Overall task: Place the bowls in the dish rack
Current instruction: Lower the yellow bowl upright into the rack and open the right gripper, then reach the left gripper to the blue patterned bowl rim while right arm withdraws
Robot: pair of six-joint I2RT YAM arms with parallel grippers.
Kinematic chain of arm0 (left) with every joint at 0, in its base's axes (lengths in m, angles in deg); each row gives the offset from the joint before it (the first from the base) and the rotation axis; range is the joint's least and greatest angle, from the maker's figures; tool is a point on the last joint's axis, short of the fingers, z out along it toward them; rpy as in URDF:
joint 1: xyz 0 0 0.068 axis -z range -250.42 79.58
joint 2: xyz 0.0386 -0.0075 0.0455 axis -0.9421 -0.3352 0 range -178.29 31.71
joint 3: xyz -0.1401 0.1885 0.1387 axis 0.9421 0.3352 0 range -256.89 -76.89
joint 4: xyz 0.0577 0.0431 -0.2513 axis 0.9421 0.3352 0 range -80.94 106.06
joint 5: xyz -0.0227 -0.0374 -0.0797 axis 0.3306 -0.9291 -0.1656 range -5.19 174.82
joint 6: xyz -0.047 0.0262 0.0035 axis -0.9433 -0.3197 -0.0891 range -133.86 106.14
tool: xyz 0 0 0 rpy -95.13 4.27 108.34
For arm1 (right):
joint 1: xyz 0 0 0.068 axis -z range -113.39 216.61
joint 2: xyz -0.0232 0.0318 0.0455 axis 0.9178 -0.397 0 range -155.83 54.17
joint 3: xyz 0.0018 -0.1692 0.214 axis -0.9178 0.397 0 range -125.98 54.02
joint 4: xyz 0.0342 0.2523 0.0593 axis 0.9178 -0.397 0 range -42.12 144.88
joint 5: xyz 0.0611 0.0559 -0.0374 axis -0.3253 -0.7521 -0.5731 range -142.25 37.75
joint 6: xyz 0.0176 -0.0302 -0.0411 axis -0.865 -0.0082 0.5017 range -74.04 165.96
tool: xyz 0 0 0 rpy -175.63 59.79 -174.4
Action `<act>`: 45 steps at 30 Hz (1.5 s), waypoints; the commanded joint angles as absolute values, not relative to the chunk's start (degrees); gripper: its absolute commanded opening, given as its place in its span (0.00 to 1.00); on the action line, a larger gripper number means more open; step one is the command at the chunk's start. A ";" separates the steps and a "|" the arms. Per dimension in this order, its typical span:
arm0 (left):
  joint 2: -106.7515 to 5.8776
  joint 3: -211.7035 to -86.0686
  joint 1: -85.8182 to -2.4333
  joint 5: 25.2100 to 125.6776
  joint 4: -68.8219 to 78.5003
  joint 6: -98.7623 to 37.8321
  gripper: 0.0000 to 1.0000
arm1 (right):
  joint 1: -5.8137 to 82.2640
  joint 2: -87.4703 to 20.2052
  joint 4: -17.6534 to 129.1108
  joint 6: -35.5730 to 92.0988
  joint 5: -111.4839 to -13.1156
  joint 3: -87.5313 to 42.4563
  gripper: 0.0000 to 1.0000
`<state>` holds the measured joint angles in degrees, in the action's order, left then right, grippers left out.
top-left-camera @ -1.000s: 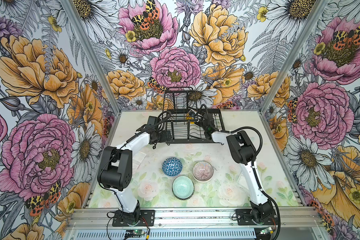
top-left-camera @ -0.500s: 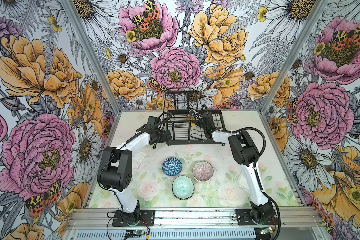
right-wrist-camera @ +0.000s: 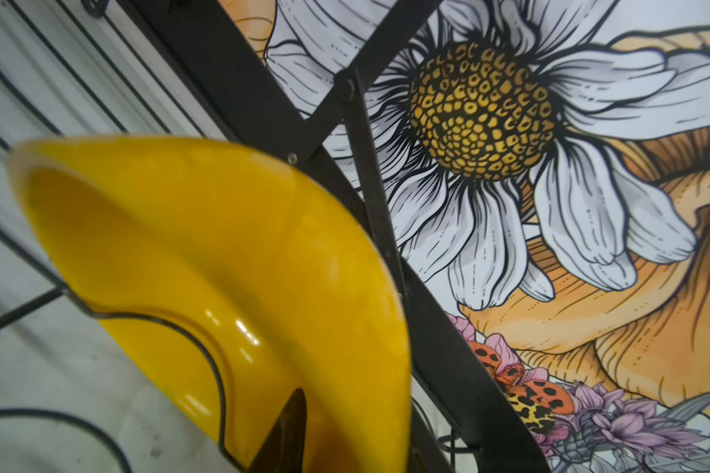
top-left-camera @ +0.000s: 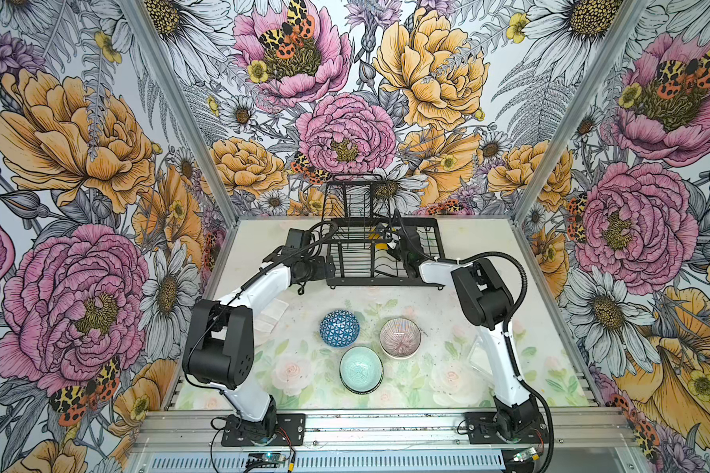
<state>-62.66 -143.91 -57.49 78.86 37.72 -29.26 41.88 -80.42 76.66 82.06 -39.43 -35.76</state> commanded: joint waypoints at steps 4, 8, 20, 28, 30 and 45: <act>-59.40 -142.33 -58.08 81.07 38.68 -28.80 0.99 | 41.14 -75.12 76.28 81.85 -39.38 -33.56 0.54; -58.65 -141.85 -57.95 81.19 38.71 -28.96 0.99 | 41.21 -74.00 76.93 81.52 -39.49 -32.51 0.59; -53.30 -138.58 -57.80 82.60 40.16 -30.09 0.99 | 42.19 -66.80 76.52 77.27 -42.13 -25.79 0.99; -48.26 -133.04 -57.52 83.06 40.72 -31.39 0.99 | 42.37 -58.59 80.44 71.52 -38.09 -14.27 1.00; -47.76 -132.23 -57.41 82.77 40.71 -31.85 0.99 | 42.28 -56.74 81.06 69.85 -36.43 -11.72 1.00; -43.28 -130.04 -50.80 87.07 48.14 -35.94 0.99 | 37.81 -23.66 44.33 41.66 -27.24 -3.50 0.99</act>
<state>-44.50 -131.30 -52.07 84.45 45.55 -33.93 38.49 -27.37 59.57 50.91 -29.44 -2.06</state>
